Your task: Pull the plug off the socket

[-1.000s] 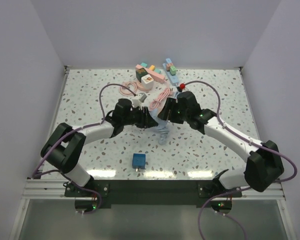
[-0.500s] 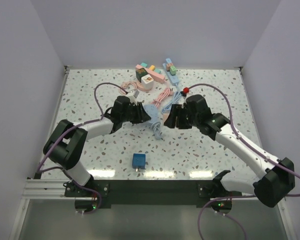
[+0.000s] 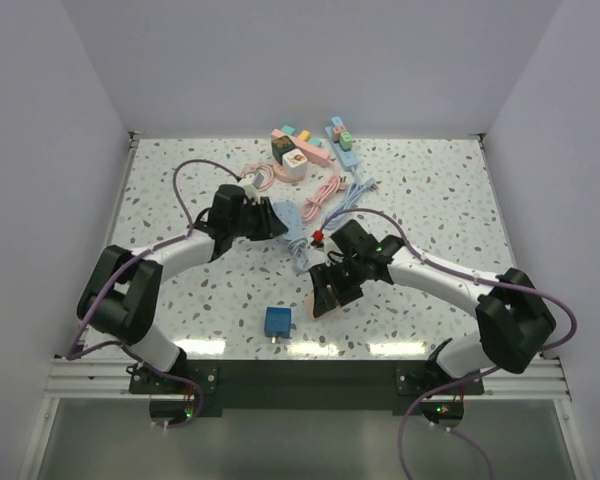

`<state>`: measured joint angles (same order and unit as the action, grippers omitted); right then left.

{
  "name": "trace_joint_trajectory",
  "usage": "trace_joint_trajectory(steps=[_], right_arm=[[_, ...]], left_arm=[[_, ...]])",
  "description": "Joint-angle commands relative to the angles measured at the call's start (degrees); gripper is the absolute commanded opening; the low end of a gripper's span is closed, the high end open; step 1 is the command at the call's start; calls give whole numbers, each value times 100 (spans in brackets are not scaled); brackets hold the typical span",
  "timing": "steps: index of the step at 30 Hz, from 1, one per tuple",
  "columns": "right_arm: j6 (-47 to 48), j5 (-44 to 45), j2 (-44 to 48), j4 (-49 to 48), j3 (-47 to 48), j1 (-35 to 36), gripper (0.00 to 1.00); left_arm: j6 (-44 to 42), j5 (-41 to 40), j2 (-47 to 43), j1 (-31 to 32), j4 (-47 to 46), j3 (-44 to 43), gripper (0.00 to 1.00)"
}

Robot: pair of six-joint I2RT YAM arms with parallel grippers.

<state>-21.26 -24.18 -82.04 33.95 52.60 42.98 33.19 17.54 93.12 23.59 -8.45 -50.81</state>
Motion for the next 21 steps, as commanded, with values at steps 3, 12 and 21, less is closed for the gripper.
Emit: trace_joint_trajectory(steps=[3,12,21], right_arm=[[306,-666,-488,-292,58,289,0],[394,-956,-963,-512,84,351,0],[447,-1176,-1297,-548,338,378,4]], left_arm=[[-94,-155,-1267,-644,159,930,0],[-453,-734,-2474,-2673,1239,994,0],[-428,-1084,-2167,-4521,1389,1292,0]])
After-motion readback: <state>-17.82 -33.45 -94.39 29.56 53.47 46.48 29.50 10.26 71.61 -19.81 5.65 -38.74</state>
